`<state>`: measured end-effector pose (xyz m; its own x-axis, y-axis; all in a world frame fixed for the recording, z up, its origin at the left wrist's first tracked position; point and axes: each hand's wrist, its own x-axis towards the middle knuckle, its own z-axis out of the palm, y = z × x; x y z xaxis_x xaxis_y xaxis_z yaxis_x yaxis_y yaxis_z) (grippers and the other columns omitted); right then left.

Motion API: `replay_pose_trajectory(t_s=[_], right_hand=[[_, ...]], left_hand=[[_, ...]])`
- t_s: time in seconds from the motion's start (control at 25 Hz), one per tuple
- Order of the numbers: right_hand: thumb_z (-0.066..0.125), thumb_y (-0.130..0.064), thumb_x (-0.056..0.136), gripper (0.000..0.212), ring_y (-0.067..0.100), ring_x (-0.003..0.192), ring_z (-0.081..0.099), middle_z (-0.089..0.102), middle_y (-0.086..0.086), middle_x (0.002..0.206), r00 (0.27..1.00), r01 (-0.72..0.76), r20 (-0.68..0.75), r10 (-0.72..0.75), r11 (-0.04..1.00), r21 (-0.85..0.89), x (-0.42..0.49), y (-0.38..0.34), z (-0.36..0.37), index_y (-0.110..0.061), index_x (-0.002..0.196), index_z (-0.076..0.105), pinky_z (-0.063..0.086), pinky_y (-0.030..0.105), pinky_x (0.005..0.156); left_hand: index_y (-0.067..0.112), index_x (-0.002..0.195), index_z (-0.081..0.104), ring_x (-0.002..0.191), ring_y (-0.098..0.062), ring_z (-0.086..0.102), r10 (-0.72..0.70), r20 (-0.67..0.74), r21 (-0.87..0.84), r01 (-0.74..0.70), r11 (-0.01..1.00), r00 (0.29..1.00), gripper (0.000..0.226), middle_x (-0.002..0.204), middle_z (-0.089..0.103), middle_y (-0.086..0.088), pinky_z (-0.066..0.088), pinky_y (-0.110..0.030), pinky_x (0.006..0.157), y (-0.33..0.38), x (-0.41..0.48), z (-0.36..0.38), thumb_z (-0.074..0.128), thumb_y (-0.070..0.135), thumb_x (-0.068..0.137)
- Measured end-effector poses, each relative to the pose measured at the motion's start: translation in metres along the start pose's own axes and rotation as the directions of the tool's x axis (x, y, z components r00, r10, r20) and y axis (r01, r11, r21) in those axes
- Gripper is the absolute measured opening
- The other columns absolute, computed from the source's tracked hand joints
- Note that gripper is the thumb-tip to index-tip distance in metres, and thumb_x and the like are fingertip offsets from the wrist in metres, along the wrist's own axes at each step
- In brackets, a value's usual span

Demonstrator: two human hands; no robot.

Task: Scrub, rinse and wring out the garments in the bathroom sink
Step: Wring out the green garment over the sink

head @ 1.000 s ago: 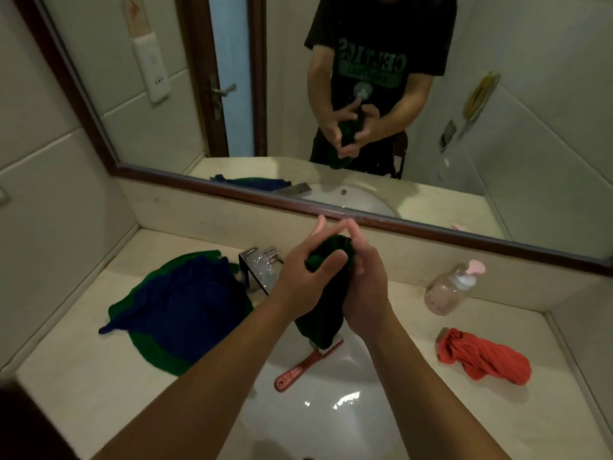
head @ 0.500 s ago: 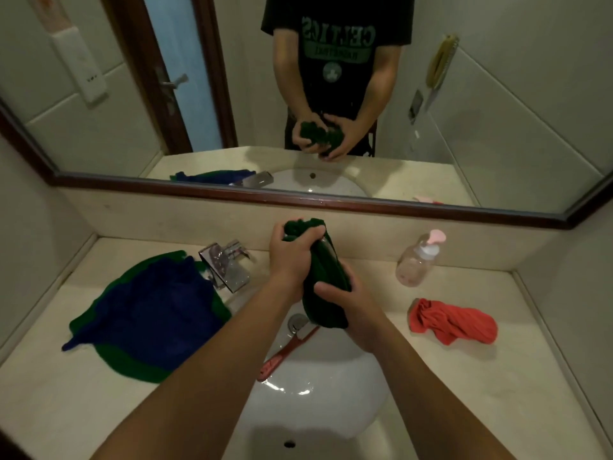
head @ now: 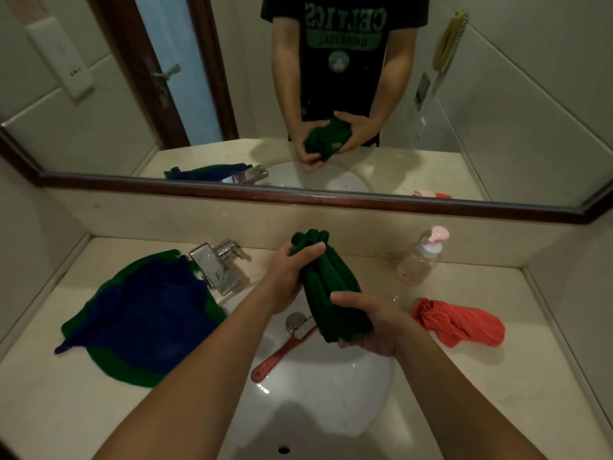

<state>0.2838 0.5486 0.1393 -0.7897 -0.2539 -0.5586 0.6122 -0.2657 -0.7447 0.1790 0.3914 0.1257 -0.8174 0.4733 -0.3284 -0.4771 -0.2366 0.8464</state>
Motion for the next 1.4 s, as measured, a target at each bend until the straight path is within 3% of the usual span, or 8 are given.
replay_pose_trajectory(t_s=[0.24,0.44,0.6,0.8,1.08,1.16,1.28,1.4], right_hand=[[0.077,-0.033,0.076,0.065,0.029,0.080,0.068,0.072,0.016,0.097,0.998,-0.067,0.027,0.065,0.995,0.073,0.003,0.000,0.003,-0.002,0.130,0.058,0.054,0.030,0.049],[0.082,-0.042,0.077,0.064,0.025,0.074,0.063,0.070,0.014,0.096,0.998,-0.050,-0.040,0.054,0.993,0.105,0.002,-0.001,0.001,-0.002,0.124,0.065,0.053,0.028,0.051],[0.080,-0.050,0.076,0.055,0.019,0.070,0.062,0.072,0.003,0.082,0.986,-0.050,-0.165,0.014,0.975,-0.217,0.004,-0.010,0.015,-0.015,0.117,0.067,0.046,0.027,0.054],[0.075,-0.057,0.083,0.044,0.021,0.094,0.070,0.073,0.001,0.102,0.958,-0.041,-0.256,-0.127,0.826,-0.562,0.016,-0.007,0.023,-0.035,0.120,0.063,0.055,0.033,0.064],[0.069,-0.059,0.088,0.036,0.008,0.077,0.068,0.070,-0.008,0.088,0.903,0.004,-0.212,-0.374,0.499,-0.867,0.026,0.007,0.037,-0.031,0.111,0.062,0.061,0.035,0.073],[0.071,-0.055,0.090,0.036,0.010,0.078,0.069,0.071,-0.006,0.090,0.908,0.015,-0.237,-0.346,0.591,-0.806,0.019,0.009,0.037,-0.028,0.113,0.063,0.061,0.032,0.070],[0.069,-0.047,0.094,0.027,0.019,0.093,0.074,0.078,-0.001,0.099,0.952,0.041,-0.280,-0.126,0.955,-0.293,0.001,0.018,0.039,-0.032,0.116,0.067,0.062,0.049,0.087],[0.061,-0.044,0.099,0.031,0.033,0.104,0.071,0.077,0.011,0.106,0.958,0.075,-0.285,-0.019,0.979,0.188,-0.007,0.032,0.051,-0.021,0.117,0.072,0.055,0.065,0.091]], left_hand=[[0.007,0.140,0.052,0.101,-0.034,0.065,0.020,0.054,-0.193,-0.009,0.981,0.998,0.077,0.118,0.060,-0.022,0.058,-0.046,0.086,-0.007,0.004,-0.001,0.085,0.026,0.073],[0.011,0.098,0.064,0.075,-0.026,0.068,0.023,-0.081,-0.076,-0.030,0.997,0.996,0.031,0.086,0.064,-0.011,0.058,-0.037,0.067,-0.001,0.003,-0.004,0.085,0.017,0.075],[0.009,0.092,0.061,0.074,-0.024,0.069,0.055,-0.233,0.125,-0.026,0.992,0.971,0.033,0.080,0.066,-0.009,0.059,-0.038,0.067,-0.005,0.004,-0.002,0.088,0.016,0.075],[0.014,0.080,0.061,0.074,-0.018,0.069,0.207,-0.350,0.410,-0.050,0.911,0.914,0.030,0.076,0.067,-0.002,0.061,-0.036,0.070,-0.012,0.004,0.002,0.089,0.024,0.075],[0.020,0.091,0.062,0.088,-0.019,0.068,0.190,-0.475,0.436,0.042,0.899,0.859,0.024,0.092,0.070,0.000,0.058,-0.044,0.087,-0.025,-0.004,-0.001,0.082,0.031,0.082],[0.018,0.092,0.062,0.089,-0.020,0.068,0.199,-0.461,0.439,0.028,0.898,0.865,0.027,0.092,0.069,-0.001,0.059,-0.042,0.085,-0.023,-0.009,-0.001,0.082,0.034,0.083],[0.016,0.097,0.063,0.089,-0.020,0.070,0.161,-0.477,0.324,0.003,0.946,0.864,0.040,0.095,0.070,-0.003,0.060,-0.037,0.079,-0.020,-0.019,-0.006,0.085,0.043,0.077],[0.017,0.103,0.064,0.092,-0.019,0.070,0.125,-0.495,0.240,-0.003,0.971,0.860,0.051,0.100,0.071,-0.004,0.061,-0.037,0.080,-0.025,-0.024,-0.008,0.086,0.051,0.072]])
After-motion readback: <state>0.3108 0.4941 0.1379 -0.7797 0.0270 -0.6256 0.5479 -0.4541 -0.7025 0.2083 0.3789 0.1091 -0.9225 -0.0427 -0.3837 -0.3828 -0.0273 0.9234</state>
